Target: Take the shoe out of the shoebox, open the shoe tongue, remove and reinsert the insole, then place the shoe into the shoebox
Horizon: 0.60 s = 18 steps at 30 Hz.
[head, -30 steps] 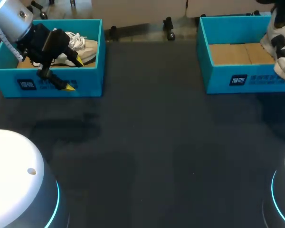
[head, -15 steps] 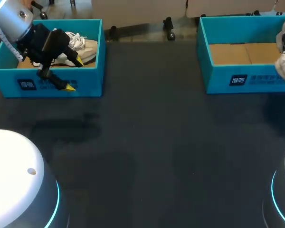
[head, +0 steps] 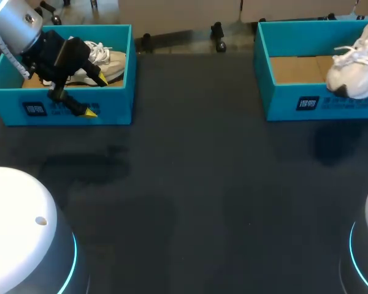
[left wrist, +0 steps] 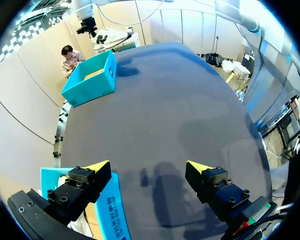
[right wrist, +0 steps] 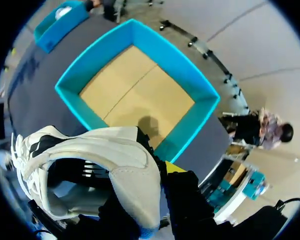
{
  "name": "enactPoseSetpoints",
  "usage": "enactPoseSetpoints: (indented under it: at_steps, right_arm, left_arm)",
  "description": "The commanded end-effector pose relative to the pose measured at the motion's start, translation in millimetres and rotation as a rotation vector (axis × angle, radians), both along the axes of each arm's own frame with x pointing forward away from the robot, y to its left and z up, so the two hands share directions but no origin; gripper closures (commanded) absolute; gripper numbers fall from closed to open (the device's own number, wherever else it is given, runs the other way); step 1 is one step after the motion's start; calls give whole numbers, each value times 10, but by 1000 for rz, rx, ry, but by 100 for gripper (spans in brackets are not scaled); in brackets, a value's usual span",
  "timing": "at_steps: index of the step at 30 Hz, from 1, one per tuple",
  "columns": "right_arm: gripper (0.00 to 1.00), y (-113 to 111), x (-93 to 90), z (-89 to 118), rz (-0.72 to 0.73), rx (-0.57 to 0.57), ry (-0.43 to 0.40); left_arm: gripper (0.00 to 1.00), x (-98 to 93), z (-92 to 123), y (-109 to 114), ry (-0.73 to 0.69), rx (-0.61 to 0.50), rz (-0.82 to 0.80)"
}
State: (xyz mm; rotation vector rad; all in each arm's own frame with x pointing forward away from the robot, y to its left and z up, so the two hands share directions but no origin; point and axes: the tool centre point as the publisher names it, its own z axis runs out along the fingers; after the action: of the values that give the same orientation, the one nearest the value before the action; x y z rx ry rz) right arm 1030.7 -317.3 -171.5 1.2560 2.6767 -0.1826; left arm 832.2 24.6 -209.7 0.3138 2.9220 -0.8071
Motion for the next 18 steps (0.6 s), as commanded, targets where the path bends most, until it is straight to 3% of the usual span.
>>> enactPoseSetpoints:
  at_steps: [1, 6, 11, 18]
  right_arm:
    - [100, -46, -84, 9, -236, 30, -75]
    - [100, -76, -155, 43, -427, -19, -82]
    - [100, -84, -197, 53, -489, -30, -80]
    - [100, -37, -314, 134, -629, 33, -143]
  left_arm:
    - [0, 12, -1, 0, 2, 2, -2]
    - [0, 12, -1, 0, 2, 2, -2]
    - [0, 12, -1, 0, 2, 2, -2]
    - [0, 12, -1, 0, 2, 2, -2]
